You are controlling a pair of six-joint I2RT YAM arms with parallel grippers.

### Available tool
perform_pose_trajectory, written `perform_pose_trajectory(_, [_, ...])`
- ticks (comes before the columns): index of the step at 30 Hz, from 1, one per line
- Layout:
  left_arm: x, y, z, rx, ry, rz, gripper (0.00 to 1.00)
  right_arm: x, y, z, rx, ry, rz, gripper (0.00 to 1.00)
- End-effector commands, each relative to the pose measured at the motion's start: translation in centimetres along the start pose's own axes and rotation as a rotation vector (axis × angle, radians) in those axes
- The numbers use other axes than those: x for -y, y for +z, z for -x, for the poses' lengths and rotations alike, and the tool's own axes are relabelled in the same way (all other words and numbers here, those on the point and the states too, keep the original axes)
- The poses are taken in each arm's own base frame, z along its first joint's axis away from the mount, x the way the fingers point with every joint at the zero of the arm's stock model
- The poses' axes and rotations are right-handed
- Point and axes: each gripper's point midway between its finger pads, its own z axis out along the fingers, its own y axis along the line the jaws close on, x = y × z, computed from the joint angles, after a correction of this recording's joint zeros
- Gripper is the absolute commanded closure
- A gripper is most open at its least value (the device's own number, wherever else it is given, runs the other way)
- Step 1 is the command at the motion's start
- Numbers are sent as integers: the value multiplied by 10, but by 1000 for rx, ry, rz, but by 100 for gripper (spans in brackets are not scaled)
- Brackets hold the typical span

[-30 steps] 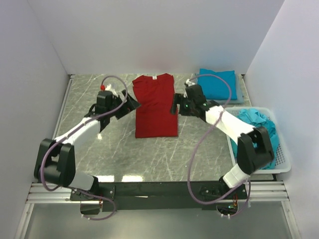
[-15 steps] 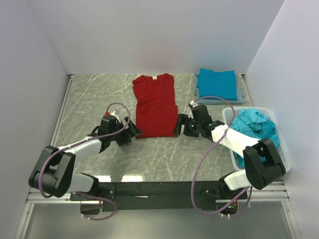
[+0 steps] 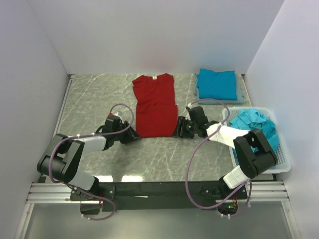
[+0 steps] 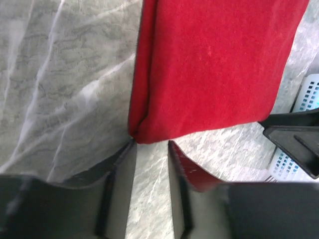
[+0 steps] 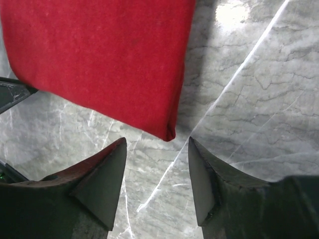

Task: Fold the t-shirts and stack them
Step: Fold the tshirt

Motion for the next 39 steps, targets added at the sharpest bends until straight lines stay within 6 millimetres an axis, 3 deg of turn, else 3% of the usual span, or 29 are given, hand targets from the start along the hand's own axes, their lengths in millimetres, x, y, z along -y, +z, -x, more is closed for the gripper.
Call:
perform_pose_trajectory(1, [-10,8,0,1,6,42,65,0,4,8,34,1,-3,42])
perform_pose_trajectory(7, [-15,11,0,5,-7,67,81,5,8,4,22,9,-15,45])
perform_pose_trajectory(15, [-17,15,5,17,-2,86,90,6,12,3,13,12,-16,47])
perform_pose_trajectory(17, [-17,15,6,16,2,89,100,6,13,2,7,9,-16,48])
perform_pose_trajectory(25, [-8,12,14,47,53,59,100,2,22,10,12,-3,-2,56])
perform_pose_trajectory(29, [-6,9,16,61,61,46,100,1,27,14,9,0,-2,66])
perform_pose_trajectory(30, [-7,9,14,59,62,46,100,-1,28,14,4,-1,6,77])
perform_pose_trajectory(33, [-4,6,12,59,63,19,100,-2,27,7,-14,6,18,97])
perform_pose_trajectory(36, [-2,0,7,65,59,-9,100,-2,19,-5,-33,2,26,100])
perform_pose_trajectory(39, [-10,-5,-11,34,40,-17,100,-2,9,-16,-37,-9,35,100])
